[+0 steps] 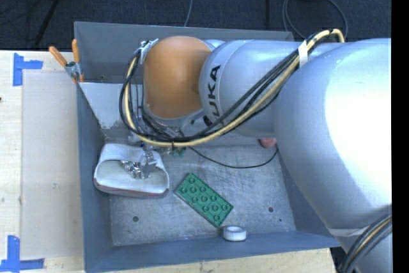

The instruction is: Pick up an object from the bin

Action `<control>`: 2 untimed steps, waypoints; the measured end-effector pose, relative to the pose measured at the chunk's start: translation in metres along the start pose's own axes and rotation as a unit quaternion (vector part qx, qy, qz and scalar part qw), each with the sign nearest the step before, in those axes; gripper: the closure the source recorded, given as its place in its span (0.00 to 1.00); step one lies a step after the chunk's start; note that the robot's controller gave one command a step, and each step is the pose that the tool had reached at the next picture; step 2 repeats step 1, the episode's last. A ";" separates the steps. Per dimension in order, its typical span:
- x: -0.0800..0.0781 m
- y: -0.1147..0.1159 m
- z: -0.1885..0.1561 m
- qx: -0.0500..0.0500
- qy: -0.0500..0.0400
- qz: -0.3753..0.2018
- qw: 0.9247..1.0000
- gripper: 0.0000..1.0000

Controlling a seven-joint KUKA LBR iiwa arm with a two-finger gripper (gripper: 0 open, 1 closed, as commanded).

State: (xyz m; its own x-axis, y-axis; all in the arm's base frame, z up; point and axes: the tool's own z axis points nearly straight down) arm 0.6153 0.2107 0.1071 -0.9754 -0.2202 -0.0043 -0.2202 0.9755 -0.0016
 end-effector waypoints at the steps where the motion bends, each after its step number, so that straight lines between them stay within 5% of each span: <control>1: 0.012 0.005 -0.120 -0.001 -0.002 -0.012 1.000 1.00; 2: 0.012 0.005 -0.120 -0.001 -0.002 -0.012 1.000 1.00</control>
Offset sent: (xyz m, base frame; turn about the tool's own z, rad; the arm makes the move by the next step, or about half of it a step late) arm -0.0146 0.0023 0.1152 -0.0277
